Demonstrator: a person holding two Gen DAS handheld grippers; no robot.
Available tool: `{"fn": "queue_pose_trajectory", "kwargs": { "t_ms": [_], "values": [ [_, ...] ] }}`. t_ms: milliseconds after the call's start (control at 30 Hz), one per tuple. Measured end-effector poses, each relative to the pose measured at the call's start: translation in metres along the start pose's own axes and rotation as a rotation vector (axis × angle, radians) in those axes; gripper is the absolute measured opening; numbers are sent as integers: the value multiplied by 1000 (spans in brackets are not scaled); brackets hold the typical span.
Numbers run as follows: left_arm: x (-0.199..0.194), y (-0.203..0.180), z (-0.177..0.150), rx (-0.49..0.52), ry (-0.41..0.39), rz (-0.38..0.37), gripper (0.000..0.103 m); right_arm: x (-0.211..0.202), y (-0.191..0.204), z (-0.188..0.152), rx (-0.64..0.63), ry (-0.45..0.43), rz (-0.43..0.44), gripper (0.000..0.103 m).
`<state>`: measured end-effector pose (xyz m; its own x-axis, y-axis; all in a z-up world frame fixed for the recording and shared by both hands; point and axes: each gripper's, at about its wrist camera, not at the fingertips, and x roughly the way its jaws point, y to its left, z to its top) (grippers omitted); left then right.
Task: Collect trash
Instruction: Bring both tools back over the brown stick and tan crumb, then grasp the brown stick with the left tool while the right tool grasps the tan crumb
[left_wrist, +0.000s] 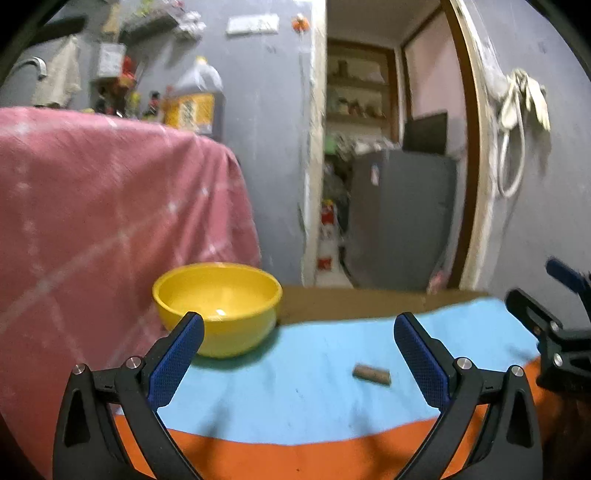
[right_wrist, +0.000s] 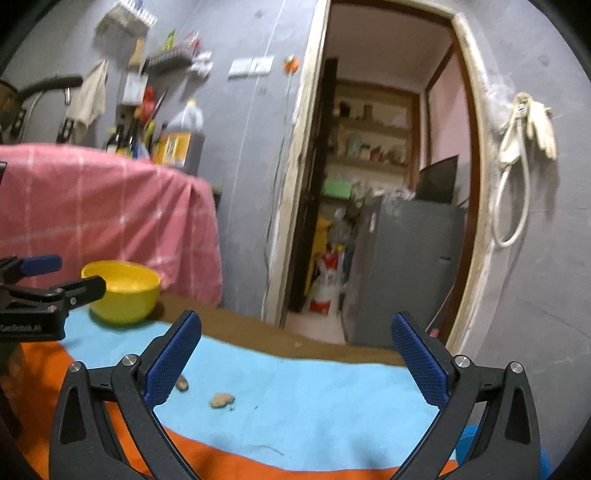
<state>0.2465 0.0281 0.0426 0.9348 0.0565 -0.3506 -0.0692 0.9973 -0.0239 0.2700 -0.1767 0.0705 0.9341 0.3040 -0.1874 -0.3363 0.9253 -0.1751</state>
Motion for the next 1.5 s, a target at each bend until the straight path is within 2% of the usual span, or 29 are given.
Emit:
{"fn": "queue_pose_trajectory", "kwargs": {
  "t_ms": [167,300,500,567,633,733,800,933,1000,1067,1300,1400,1433,1500],
  "values": [
    [29,-1,-6,-4,151,-34,101,28,-1,-3,-2,158,32,103],
    [48,2,-11,-40,262,-46,100,53,-14,-11,66,301,64,103],
    [60,7,-17,-82,351,-82,96,71,-30,-23,161,431,155,103],
    [62,6,-18,-78,367,-101,91,77,-27,-25,158,463,187,92],
    [66,6,-18,-77,387,-115,82,84,-20,-28,136,512,222,83],
    [74,8,-21,-87,429,-131,75,93,-7,-31,88,580,267,73],
    [78,8,-21,-91,448,-141,75,98,4,-38,48,631,305,73],
    [77,8,-21,-84,454,-152,75,106,24,-49,-41,719,312,72],
    [77,8,-20,-82,458,-153,75,105,26,-50,-60,721,312,69],
    [78,8,-20,-75,461,-155,75,104,24,-51,-46,723,328,60],
    [84,-7,-18,-12,476,-185,63,101,20,-50,-20,721,356,34],
    [87,-14,-17,22,483,-199,61,104,20,-48,-20,718,373,16],
    [88,-16,-17,30,483,-204,61,105,18,-47,-11,718,376,13],
    [90,-21,-17,50,485,-208,61,106,16,-47,7,718,382,12]
  ]
}}
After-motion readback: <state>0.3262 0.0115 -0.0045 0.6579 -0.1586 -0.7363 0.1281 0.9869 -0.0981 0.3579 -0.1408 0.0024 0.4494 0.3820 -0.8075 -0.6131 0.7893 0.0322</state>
